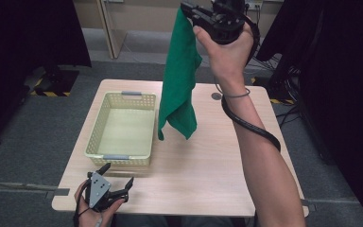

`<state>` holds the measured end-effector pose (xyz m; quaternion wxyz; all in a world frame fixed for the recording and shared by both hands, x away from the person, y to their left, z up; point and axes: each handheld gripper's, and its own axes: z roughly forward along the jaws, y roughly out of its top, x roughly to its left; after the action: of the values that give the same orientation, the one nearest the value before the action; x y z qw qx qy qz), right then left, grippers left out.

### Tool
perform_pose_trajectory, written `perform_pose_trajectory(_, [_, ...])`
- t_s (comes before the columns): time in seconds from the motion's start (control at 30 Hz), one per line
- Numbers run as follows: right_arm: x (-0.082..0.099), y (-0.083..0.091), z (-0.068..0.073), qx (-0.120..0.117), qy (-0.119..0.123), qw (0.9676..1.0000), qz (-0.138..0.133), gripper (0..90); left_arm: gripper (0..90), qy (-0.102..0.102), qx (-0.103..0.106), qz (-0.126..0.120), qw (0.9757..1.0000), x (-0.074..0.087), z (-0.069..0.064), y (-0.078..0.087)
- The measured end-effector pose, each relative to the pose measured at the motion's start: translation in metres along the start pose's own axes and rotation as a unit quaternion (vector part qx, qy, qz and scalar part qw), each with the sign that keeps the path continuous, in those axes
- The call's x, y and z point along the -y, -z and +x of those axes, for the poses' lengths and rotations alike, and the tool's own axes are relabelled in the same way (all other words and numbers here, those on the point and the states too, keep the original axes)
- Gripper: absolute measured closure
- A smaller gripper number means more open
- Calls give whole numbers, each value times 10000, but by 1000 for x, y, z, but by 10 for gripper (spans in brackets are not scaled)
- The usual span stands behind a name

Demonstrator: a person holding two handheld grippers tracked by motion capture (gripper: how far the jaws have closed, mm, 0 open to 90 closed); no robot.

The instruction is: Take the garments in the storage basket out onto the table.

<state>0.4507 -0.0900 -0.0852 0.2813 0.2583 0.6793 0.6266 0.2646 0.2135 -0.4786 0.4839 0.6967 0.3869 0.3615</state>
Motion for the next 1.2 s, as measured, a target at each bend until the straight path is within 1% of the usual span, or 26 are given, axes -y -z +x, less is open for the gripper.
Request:
perform_pose_trajectory(0.6, [6, 7, 1, -3, 87, 10000, -1, 888, 85, 7, -13, -10, 10000, 0, 0, 0])
perform_pose_trajectory(1.2, [15, 17, -3, 40, 122, 9999, -17, 888, 85, 8, -15, -17, 10000, 0, 0, 0])
